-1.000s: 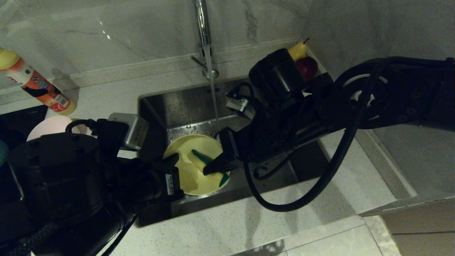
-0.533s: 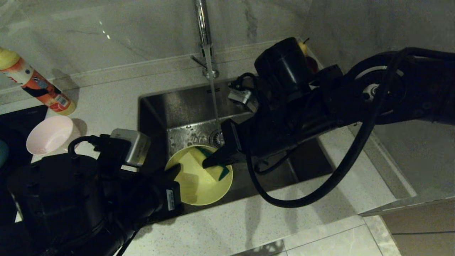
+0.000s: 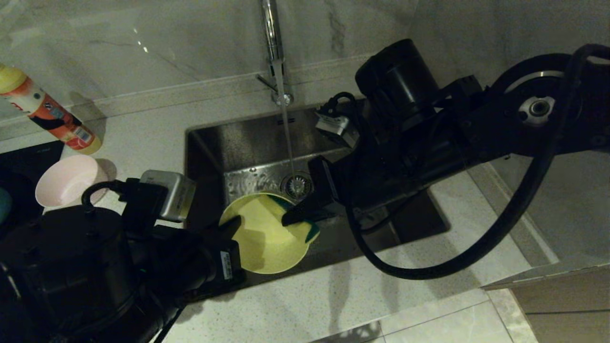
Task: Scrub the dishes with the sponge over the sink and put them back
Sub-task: Wipe the bowl
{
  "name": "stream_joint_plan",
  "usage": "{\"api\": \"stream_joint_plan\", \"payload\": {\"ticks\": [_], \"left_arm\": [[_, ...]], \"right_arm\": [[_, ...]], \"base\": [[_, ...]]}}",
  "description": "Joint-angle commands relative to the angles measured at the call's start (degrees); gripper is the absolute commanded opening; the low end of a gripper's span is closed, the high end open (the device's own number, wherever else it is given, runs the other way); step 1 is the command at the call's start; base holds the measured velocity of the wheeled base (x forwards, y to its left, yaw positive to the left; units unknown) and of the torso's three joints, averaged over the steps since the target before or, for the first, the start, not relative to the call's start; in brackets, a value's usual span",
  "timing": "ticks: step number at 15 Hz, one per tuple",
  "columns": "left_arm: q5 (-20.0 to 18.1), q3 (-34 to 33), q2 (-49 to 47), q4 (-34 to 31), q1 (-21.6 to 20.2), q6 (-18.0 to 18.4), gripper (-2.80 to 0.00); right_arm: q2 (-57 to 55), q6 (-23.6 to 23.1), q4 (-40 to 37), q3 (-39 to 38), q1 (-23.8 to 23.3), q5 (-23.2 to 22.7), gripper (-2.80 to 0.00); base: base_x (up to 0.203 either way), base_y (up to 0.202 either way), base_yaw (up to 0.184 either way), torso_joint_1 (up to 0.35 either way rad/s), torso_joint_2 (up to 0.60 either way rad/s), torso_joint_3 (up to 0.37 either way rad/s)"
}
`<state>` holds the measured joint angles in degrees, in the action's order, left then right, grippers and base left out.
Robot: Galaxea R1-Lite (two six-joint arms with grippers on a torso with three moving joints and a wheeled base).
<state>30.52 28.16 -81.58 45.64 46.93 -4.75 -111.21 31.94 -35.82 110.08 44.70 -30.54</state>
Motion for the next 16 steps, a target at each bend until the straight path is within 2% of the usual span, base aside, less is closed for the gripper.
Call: {"api": "stream_joint_plan", "payload": {"ticks": [1,4,9,11,16], "left_arm": [[0.33,0.23,0.81,0.33,-0.18,-0.35,-2.80],[0.42,0.24,1.60,0.52,-0.35,-0.54,-2.80],[0.42,0.21,1.86,0.85,-0.44,-0.70,-2.80],[0.42,0.05,1.88,0.85,-0.35,-0.70,-2.80],[0.25,-0.12,1.86,0.85,-0.35,-0.79,-2.80]], "right_arm": [[0.59,0.23,-0.76,-0.77,0.12,-0.22,-2.80],[-0.50,0.23,-0.91,-1.19,0.48,-0.40,-2.80],[-2.64,0.31,-0.67,-1.04,4.81,-0.25,-2.80],[-3.55,0.32,-0.41,-0.31,6.15,1.29,-2.80],[-2.80,0.23,0.59,0.57,4.65,2.08,-2.80]], "base": [[0.000,0.000,0.000,0.000,0.00,0.000],[0.000,0.000,0.000,0.000,0.00,0.000],[0.000,0.000,0.000,0.000,0.00,0.000],[0.000,0.000,0.000,0.000,0.00,0.000],[0.000,0.000,0.000,0.000,0.00,0.000]]}}
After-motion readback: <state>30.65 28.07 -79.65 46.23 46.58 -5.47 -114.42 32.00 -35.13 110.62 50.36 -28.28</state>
